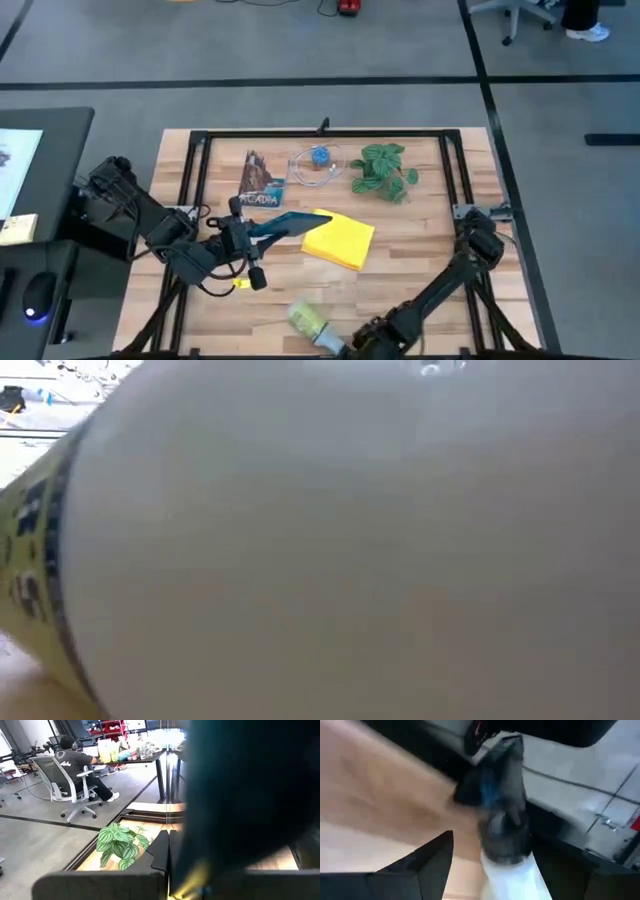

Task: Apply microfiber cloth
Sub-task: Spray the blue tablet using the cleaning bottle

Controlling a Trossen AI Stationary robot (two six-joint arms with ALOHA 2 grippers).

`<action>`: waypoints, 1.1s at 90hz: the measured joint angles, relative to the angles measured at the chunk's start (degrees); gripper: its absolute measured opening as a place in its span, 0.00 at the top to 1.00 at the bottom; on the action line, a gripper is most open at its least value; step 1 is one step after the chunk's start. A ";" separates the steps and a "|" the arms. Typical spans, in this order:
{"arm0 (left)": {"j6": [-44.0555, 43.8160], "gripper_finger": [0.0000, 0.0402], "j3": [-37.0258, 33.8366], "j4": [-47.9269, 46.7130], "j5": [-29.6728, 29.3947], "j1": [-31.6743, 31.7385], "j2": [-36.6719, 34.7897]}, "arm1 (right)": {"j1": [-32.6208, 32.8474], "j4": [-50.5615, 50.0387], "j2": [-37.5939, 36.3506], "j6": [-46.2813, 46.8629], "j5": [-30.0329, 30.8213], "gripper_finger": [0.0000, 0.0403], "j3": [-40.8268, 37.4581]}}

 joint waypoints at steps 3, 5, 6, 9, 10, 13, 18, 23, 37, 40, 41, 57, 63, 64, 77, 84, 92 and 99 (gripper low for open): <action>-0.30 0.98 0.00 -0.02 0.00 0.00 0.00 | -0.12 1.50 0.54 -0.40 1.24 0.37 0.05; -0.48 0.98 0.00 -0.06 0.01 0.00 0.00 | -0.06 1.90 0.78 -0.47 1.89 0.37 0.05; -0.54 0.98 0.00 -0.11 0.02 0.00 0.00 | -0.05 2.00 0.90 -0.48 1.99 0.37 0.03; -0.63 0.98 0.00 -0.41 -0.04 0.00 0.00 | -0.04 2.62 1.35 -0.50 1.98 0.37 -0.02; -0.65 0.98 0.00 -0.48 -0.01 0.00 0.00 | -0.06 2.90 1.50 -0.49 1.93 0.37 -0.02; -0.73 0.98 0.00 -0.70 0.06 0.00 0.00 | -0.12 3.12 1.61 -0.55 1.91 0.37 -0.04; -0.88 0.98 0.00 -1.04 0.08 0.00 0.00 | -0.24 3.23 1.61 -0.53 1.59 0.37 -0.04; -0.98 0.98 0.00 -1.02 0.17 0.00 0.00 | -0.58 3.10 1.61 -0.56 0.60 0.37 -0.07; -0.97 0.98 0.00 -1.09 0.27 0.00 0.00 | -1.21 3.10 1.61 0.62 -0.47 0.43 -0.04; -0.96 0.98 0.00 -1.09 0.27 0.00 0.00 | -1.24 3.11 1.60 0.67 -0.61 0.46 0.03; -0.96 0.98 0.00 -1.11 0.29 0.00 0.00 | -1.25 3.11 1.61 0.72 -0.65 0.47 0.04; -0.96 0.98 0.00 -1.10 0.27 0.00 0.00 | -1.47 3.01 1.64 1.92 -0.94 0.71 0.15; -0.96 0.98 0.00 -1.10 0.27 0.00 0.00 | -1.43 2.62 1.65 4.48 -0.46 0.72 0.13; -0.96 0.98 0.00 -1.09 0.28 0.00 0.00 | -1.43 2.62 1.65 4.95 -0.40 0.72 0.13; -0.96 0.98 0.00 -1.08 0.26 0.00 0.00 | -1.30 -1.26 1.29 15.36 3.21 0.72 0.17; -0.96 0.98 0.00 -1.07 0.23 0.00 0.00 | -1.20 -4.82 0.72 23.31 4.67 0.72 0.31; -0.70 0.98 0.00 -1.13 0.24 0.00 0.00 | -0.97 -9.63 -0.51 35.91 7.44 0.72 0.08; -0.61 0.98 0.00 -1.15 0.20 0.00 0.00 | -1.14 -13.27 -2.26 45.54 7.79 0.72 -0.13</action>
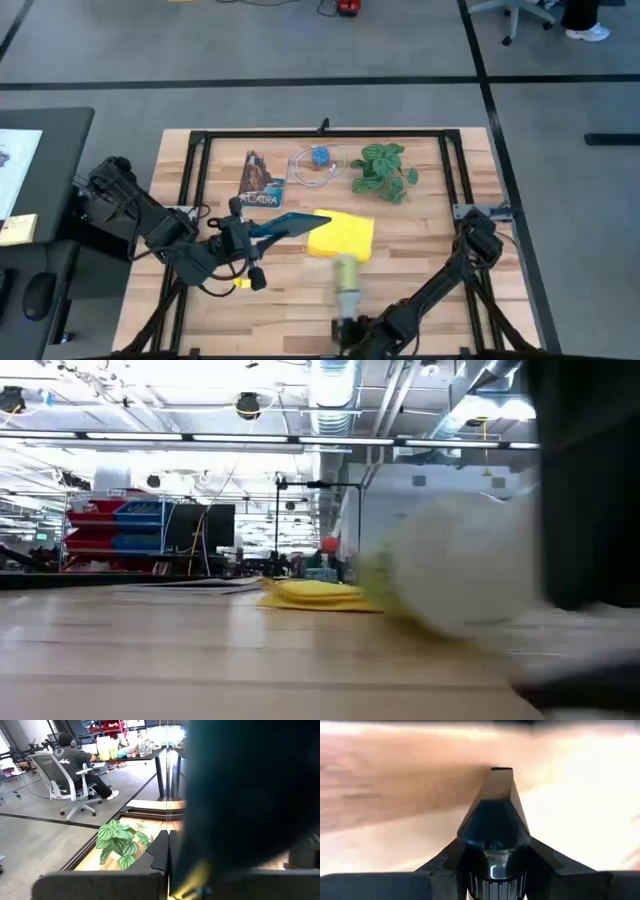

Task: Apply microfiber cloth
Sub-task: Spray the blue tablet using the cleaning bottle

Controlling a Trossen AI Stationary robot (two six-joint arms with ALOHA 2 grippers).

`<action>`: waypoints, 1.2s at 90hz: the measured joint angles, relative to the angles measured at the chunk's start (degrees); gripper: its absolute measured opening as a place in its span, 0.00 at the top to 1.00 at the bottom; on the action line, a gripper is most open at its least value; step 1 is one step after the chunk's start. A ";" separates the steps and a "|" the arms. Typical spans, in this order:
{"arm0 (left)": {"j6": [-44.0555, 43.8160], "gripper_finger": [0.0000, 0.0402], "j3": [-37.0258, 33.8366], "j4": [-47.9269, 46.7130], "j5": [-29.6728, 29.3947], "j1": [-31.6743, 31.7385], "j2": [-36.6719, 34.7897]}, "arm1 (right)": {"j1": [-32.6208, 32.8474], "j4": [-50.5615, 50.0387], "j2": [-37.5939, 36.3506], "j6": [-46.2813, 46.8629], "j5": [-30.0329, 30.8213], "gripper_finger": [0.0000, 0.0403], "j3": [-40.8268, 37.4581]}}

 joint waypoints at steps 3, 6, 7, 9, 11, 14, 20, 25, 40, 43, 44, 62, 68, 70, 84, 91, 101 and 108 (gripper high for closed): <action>0.03 0.98 0.00 0.11 0.01 0.03 0.00 | -0.01 -1.62 -1.11 3.74 0.22 0.72 -0.15; 0.04 0.98 0.00 0.08 0.00 0.09 0.00 | 0.00 -2.93 -2.56 7.72 0.28 0.72 -0.17; 0.04 0.98 0.00 0.04 -0.01 0.09 0.00 | 0.02 -3.21 -3.11 8.99 0.28 0.72 -0.17; 0.04 0.98 0.00 0.04 0.00 0.09 0.00 | 0.06 -3.62 -4.34 11.69 0.29 0.72 -0.17; 0.04 0.98 0.00 0.06 0.01 0.10 0.00 | 0.20 -4.22 -5.70 14.41 0.41 0.72 -0.14; 0.04 0.98 0.00 0.07 0.01 0.11 0.00 | 0.49 -5.20 -7.73 18.74 0.85 0.72 -0.05; 0.04 0.98 0.00 0.04 0.01 0.23 0.00 | 1.43 -6.28 -11.62 25.85 2.88 0.72 0.03; -0.03 0.98 0.00 0.00 0.10 0.33 0.00 | 2.68 -6.15 -14.60 31.99 6.00 0.72 0.03; -1.79 0.98 -1.21 1.38 2.07 1.74 -0.04 | 8.37 -7.09 -22.40 59.17 24.12 0.72 0.18; -2.43 0.98 -2.07 1.64 3.53 2.37 -0.07 | 9.82 -8.42 -23.22 66.36 28.57 0.72 0.18; -2.69 0.98 -2.38 1.64 4.11 2.62 -0.07 | 10.31 -8.90 -23.43 68.69 29.88 0.72 0.18; -2.45 0.98 -13.64 15.07 18.82 8.97 0.06 | 18.84 -24.41 -22.94 113.52 51.06 0.72 0.13; -0.34 0.98 -18.36 23.87 23.82 11.52 0.09 | 20.69 -31.66 -20.88 128.30 55.43 0.72 0.15; 0.28 0.98 -19.80 26.61 25.33 12.29 0.09 | 21.02 -33.78 -19.93 132.42 56.21 0.72 0.13; 1.76 0.98 -25.91 35.58 28.25 16.34 0.71 | 19.90 -44.32 -12.86 153.26 55.74 0.72 0.13; 1.70 0.98 -26.60 35.37 28.49 17.23 2.12 | 18.77 -50.10 -9.49 161.24 55.22 0.72 0.11; 2.11 0.98 -26.58 37.03 29.78 17.53 6.20 | 17.12 -54.50 -6.76 168.14 56.58 0.72 0.37; 2.24 0.98 -26.58 38.87 31.89 17.80 9.43 | 15.84 -54.42 -5.82 167.97 57.26 0.72 0.50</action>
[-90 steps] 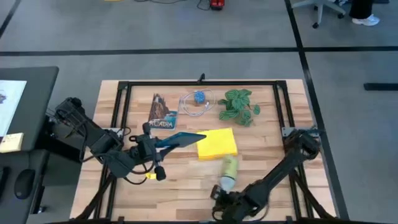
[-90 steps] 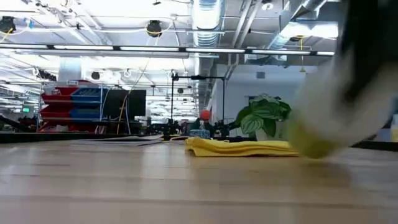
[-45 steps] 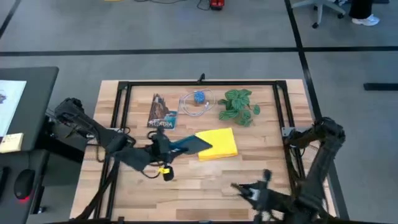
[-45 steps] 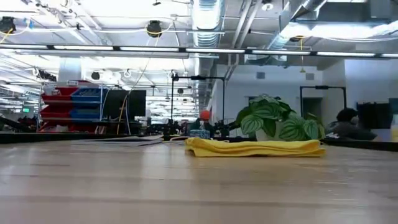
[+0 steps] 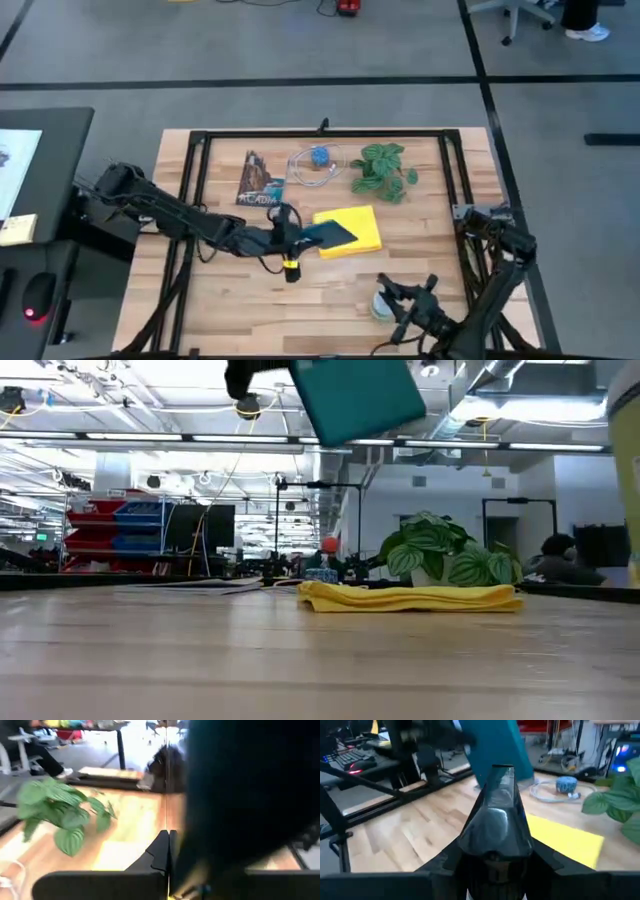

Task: Apply microfiber cloth
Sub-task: Spray the blue tablet using the cleaning bottle

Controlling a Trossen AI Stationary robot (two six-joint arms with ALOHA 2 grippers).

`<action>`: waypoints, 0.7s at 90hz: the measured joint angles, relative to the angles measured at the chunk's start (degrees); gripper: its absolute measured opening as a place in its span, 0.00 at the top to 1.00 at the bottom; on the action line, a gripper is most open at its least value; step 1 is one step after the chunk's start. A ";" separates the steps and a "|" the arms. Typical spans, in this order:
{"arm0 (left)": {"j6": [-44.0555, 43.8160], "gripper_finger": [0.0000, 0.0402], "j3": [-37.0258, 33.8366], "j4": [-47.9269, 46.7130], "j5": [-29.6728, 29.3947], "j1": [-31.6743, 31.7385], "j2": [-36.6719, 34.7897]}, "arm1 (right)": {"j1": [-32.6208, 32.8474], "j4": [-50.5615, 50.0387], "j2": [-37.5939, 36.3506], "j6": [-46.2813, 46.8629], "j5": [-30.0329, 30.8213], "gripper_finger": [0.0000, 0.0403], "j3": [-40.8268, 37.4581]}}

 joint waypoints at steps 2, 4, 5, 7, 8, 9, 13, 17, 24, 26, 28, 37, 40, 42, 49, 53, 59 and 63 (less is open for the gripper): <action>0.01 0.98 0.00 0.40 0.49 0.10 0.95 | -0.34 -0.01 0.17 0.06 0.23 0.72 0.01; 0.01 0.98 0.00 0.83 0.53 0.14 1.89 | -0.55 -0.04 0.47 0.16 0.45 0.72 0.01; 0.01 0.98 0.00 1.13 0.46 0.18 2.33 | -0.68 -0.04 0.58 0.15 0.54 0.72 0.01; 0.01 0.98 0.00 1.72 0.44 0.29 3.20 | -0.90 -0.03 0.72 0.14 0.82 0.72 0.01; 0.01 0.98 0.00 1.98 0.47 0.35 3.62 | -0.97 -0.03 0.76 0.14 0.93 0.72 0.01; 0.01 0.98 0.00 2.20 0.49 0.40 4.04 | -1.03 -0.04 0.79 0.14 0.98 0.72 0.01; -0.04 0.98 0.09 2.71 0.34 0.54 5.56 | -1.20 0.01 0.79 0.07 0.75 0.72 0.01; -0.27 0.98 0.45 2.43 0.21 0.78 7.00 | -1.20 0.10 0.75 -0.46 0.48 0.72 0.01; -0.71 0.98 1.44 2.72 0.40 0.87 8.92 | -0.92 0.43 0.73 -0.82 0.32 0.72 -0.02; -0.76 0.98 1.66 2.64 0.26 0.87 9.31 | -0.78 0.60 0.60 -0.96 0.22 0.72 -0.04; -0.86 0.98 1.93 2.67 0.27 0.87 9.62 | -0.63 0.75 0.45 -1.23 0.12 0.72 -0.06; -0.84 0.98 2.86 2.86 0.35 0.84 10.66 | -0.28 2.18 0.30 -4.98 -0.29 0.63 -0.06; -0.84 0.98 3.12 2.79 0.34 0.84 10.86 | -0.27 2.68 0.44 -5.34 -0.56 0.57 -0.17; -0.84 0.98 3.33 2.79 0.32 0.84 10.93 | -0.21 2.74 0.63 -6.09 -0.62 0.53 -0.13; -0.49 0.98 3.82 2.49 0.35 0.84 10.95 | -0.03 2.46 0.86 -7.24 -3.55 0.40 -0.29; -0.50 0.98 4.08 2.63 0.40 0.84 10.92 | 0.08 2.64 0.84 -8.88 -4.68 0.33 -0.22; -0.69 0.98 4.28 2.40 0.39 0.84 10.90 | 0.07 2.18 0.58 -11.85 -7.78 0.25 0.45; -0.57 0.98 4.42 2.28 0.43 0.84 10.91 | 0.10 2.27 0.45 -15.10 -9.88 0.21 1.03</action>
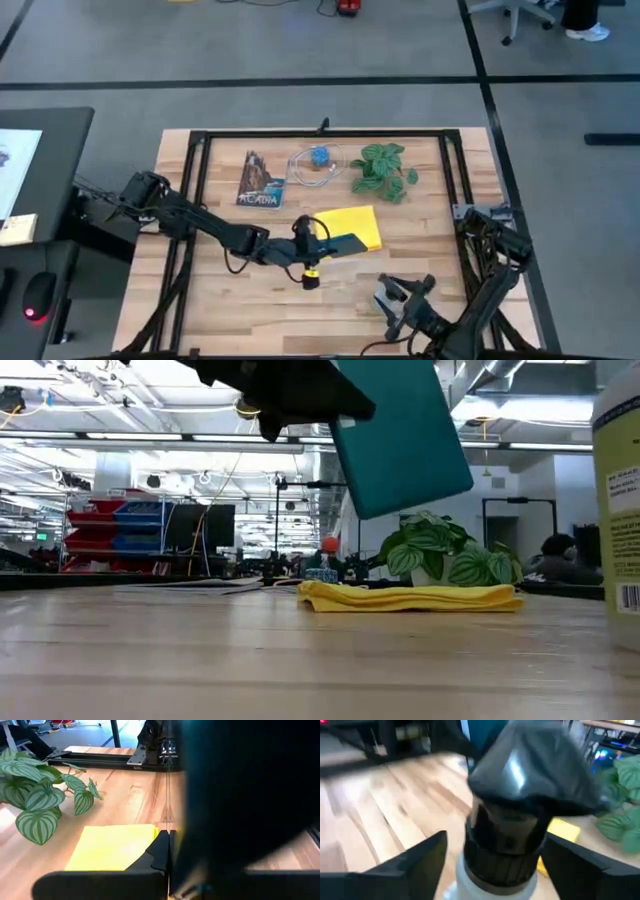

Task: Apply microfiber cloth
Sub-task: Spray the blue tablet using the cleaning bottle

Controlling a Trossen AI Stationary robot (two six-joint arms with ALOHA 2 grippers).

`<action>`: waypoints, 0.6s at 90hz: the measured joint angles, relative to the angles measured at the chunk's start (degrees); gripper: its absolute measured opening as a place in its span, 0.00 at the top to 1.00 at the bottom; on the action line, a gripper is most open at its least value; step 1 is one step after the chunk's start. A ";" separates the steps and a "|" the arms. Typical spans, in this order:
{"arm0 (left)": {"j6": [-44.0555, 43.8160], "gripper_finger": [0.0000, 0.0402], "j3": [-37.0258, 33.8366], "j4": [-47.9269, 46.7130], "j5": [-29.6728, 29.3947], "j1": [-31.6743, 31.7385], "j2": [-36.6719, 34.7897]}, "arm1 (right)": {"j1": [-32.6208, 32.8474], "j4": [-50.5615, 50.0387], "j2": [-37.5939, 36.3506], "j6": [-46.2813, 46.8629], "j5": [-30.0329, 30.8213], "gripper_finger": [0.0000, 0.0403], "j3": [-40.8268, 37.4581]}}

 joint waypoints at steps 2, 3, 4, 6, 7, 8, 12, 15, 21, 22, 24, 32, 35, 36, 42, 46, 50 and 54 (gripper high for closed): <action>0.14 0.98 0.04 -0.07 0.02 0.00 0.01 | 0.04 0.14 -0.05 -1.89 -1.08 0.19 0.45; 0.15 0.98 0.04 -0.08 0.03 0.00 0.01 | 0.10 0.20 -0.07 -2.85 -1.59 0.18 0.71; 0.16 0.98 0.04 -0.07 0.04 0.00 0.01 | 0.18 0.24 -0.10 -3.85 -2.10 0.17 0.96; 0.16 0.98 0.06 -0.06 0.04 0.00 0.01 | 0.34 0.21 -0.13 -6.00 -3.10 0.15 1.51; 0.15 0.98 0.09 -0.05 0.04 0.00 0.01 | 0.39 0.16 -0.14 -7.06 -3.60 0.14 1.79; 0.12 0.98 0.10 -0.05 0.04 0.00 0.01 | 0.44 0.11 -0.16 -8.14 -4.17 0.13 2.06; -0.08 0.98 0.10 -0.15 0.03 0.02 0.01 | 0.64 0.07 -0.18 -13.01 -6.17 0.11 3.30; -0.12 0.98 0.10 -0.21 0.05 0.12 0.01 | 0.84 -0.03 -0.18 -16.97 -7.47 0.09 4.23; -0.44 0.98 0.10 -0.50 0.55 0.14 0.01 | 1.22 -0.16 -0.30 -25.18 -10.03 0.08 5.60; -0.61 0.98 0.10 -0.51 0.96 0.17 0.01 | 1.23 -0.21 -0.37 -26.46 -10.33 0.08 5.71; -0.97 0.98 0.10 -0.49 1.78 0.32 0.01 | 1.25 -0.24 -0.57 -29.05 -10.94 0.08 5.80; -4.28 0.98 0.10 -0.60 5.23 1.24 0.01 | 1.59 -1.18 -1.89 -38.55 -12.85 0.08 5.78; -5.71 0.98 0.10 -1.01 5.57 1.57 0.01 | 1.57 -1.94 -2.64 -41.13 -12.96 0.08 5.76; -6.13 0.98 0.10 -1.15 5.61 1.72 0.01 | 1.57 -2.05 -2.93 -41.89 -12.97 0.08 5.75; -7.83 0.98 0.10 -2.19 5.47 2.61 0.01 | 1.72 -1.37 -5.92 -46.74 -13.29 0.09 4.99; -8.66 0.98 0.10 -3.02 5.25 3.13 0.01 | 1.83 -0.68 -8.66 -49.08 -14.44 0.09 3.98; -9.06 0.98 0.10 -3.39 5.10 3.45 0.01 | 2.00 0.47 -11.85 -50.50 -15.75 0.09 2.38; -9.21 0.98 0.10 -3.57 5.09 3.71 0.01 | 2.40 1.50 -15.11 -50.97 -16.89 0.09 0.23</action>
